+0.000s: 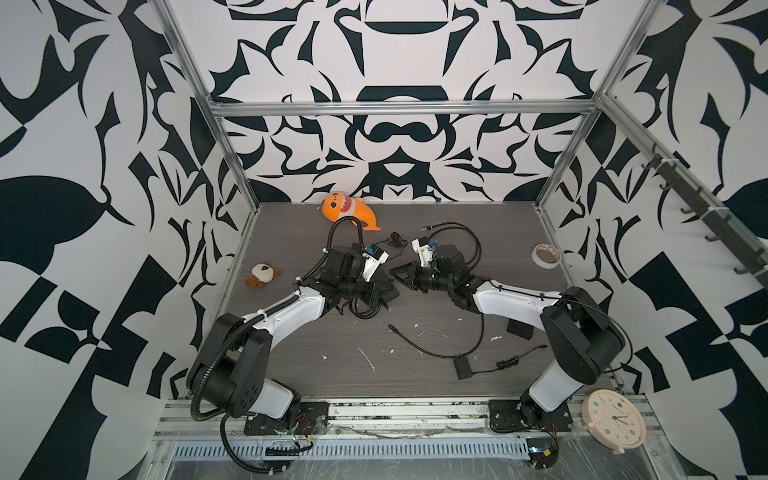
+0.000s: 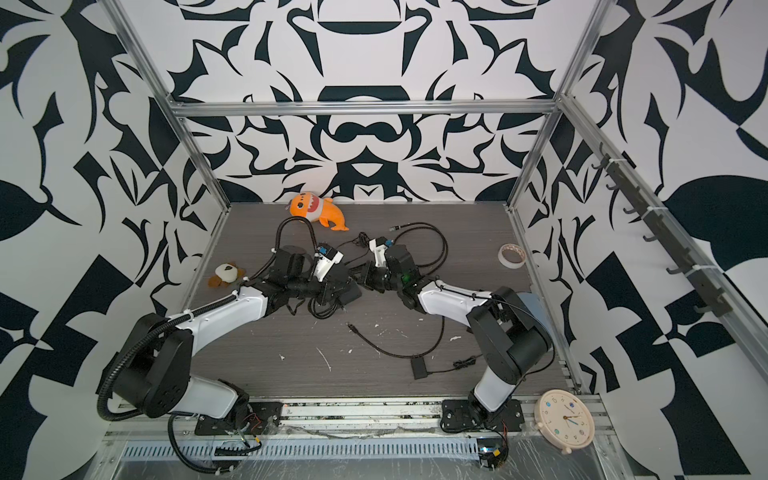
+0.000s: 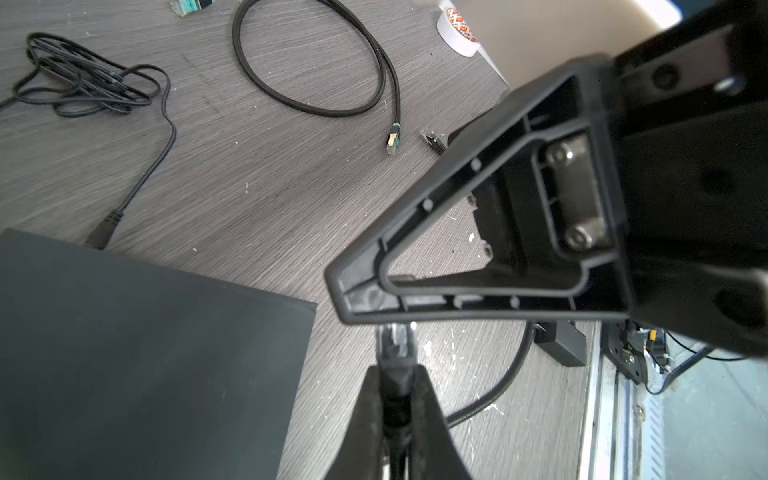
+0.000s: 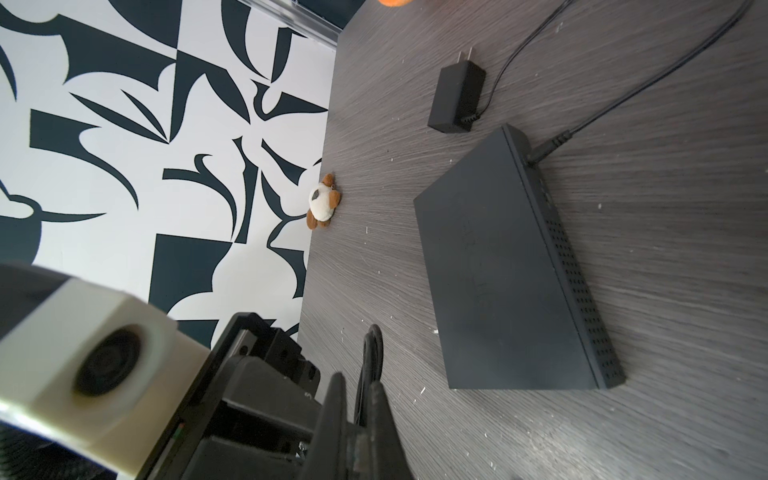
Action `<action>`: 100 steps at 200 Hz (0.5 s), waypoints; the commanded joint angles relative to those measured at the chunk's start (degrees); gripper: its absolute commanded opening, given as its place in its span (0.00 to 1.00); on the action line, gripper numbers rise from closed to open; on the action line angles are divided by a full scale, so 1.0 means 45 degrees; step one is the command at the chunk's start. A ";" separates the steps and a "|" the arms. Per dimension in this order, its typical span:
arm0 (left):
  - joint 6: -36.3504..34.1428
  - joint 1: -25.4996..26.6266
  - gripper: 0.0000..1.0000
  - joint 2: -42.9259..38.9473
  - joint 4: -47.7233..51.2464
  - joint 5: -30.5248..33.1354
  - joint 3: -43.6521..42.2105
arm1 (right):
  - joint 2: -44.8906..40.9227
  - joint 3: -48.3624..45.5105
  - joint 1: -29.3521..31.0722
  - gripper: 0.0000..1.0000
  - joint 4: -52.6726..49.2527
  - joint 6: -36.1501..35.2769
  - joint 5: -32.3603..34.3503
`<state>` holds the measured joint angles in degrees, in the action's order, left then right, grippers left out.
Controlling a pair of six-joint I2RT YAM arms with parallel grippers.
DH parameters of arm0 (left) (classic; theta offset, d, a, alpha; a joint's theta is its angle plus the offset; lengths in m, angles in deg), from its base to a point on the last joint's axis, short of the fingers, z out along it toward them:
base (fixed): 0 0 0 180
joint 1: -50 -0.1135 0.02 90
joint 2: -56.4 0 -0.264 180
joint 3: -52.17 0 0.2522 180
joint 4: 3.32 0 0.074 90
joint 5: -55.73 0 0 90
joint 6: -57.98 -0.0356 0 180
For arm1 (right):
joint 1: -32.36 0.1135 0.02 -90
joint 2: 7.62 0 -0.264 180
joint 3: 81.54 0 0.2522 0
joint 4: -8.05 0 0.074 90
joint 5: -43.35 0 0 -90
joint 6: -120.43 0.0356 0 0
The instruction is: Insert the plug into the switch port
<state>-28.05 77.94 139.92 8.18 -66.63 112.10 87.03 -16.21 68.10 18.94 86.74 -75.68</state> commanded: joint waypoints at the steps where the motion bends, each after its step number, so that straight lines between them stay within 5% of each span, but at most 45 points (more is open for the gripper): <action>1: -0.0386 -0.0031 0.02 -0.0396 0.0913 0.0271 0.0120 | -0.0898 -0.0022 -0.0385 0.18 -0.0198 -0.0537 -0.0024; 27: -0.0891 0.0097 0.02 -0.0550 0.1845 0.0596 0.0385 | -0.2004 -0.0674 -0.1054 0.31 -0.0319 -0.0886 -0.0012; 100: -0.1429 0.0617 0.02 -0.0842 0.2563 0.1173 0.0631 | -0.2267 -0.0735 -0.0843 0.33 -0.1329 -0.1633 -0.0620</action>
<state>-32.07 79.49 137.78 16.49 -63.02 112.73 77.04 -19.51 62.92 13.47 81.35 -76.95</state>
